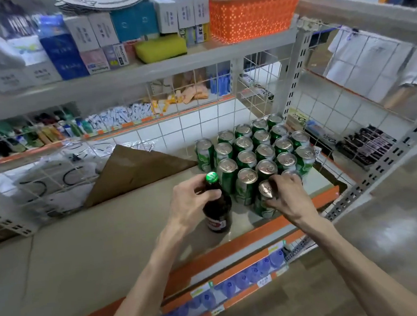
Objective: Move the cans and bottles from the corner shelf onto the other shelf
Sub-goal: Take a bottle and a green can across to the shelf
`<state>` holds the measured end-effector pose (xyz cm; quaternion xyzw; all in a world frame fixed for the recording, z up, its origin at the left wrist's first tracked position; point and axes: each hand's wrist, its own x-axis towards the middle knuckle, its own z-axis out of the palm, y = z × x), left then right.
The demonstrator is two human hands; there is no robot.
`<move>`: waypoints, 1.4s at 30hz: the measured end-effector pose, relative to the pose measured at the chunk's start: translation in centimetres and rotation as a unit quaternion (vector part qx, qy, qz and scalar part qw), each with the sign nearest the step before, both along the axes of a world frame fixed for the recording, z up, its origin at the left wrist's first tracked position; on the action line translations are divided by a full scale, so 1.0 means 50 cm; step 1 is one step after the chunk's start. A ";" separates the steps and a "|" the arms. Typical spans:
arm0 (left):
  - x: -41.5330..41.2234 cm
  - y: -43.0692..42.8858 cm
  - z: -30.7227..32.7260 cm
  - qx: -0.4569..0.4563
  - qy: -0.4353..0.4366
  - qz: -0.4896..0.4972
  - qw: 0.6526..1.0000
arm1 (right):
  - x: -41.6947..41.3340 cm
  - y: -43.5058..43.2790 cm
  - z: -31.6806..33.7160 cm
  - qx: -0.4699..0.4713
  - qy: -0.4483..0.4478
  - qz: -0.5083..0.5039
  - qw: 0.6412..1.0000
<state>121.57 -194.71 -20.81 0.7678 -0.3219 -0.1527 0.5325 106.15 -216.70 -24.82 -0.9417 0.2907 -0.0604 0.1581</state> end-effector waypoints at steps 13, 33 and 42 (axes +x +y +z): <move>0.047 0.178 -0.017 -0.005 0.025 0.137 0.990 | 0.113 0.166 -0.002 0.066 -0.054 0.223 0.971; 0.047 0.435 -0.001 0.006 0.013 0.298 0.954 | 0.200 0.292 -0.017 0.308 -0.124 0.143 0.932; 0.088 0.702 0.055 -0.024 0.013 0.374 0.927 | 0.381 0.599 0.067 0.354 -0.125 0.246 0.894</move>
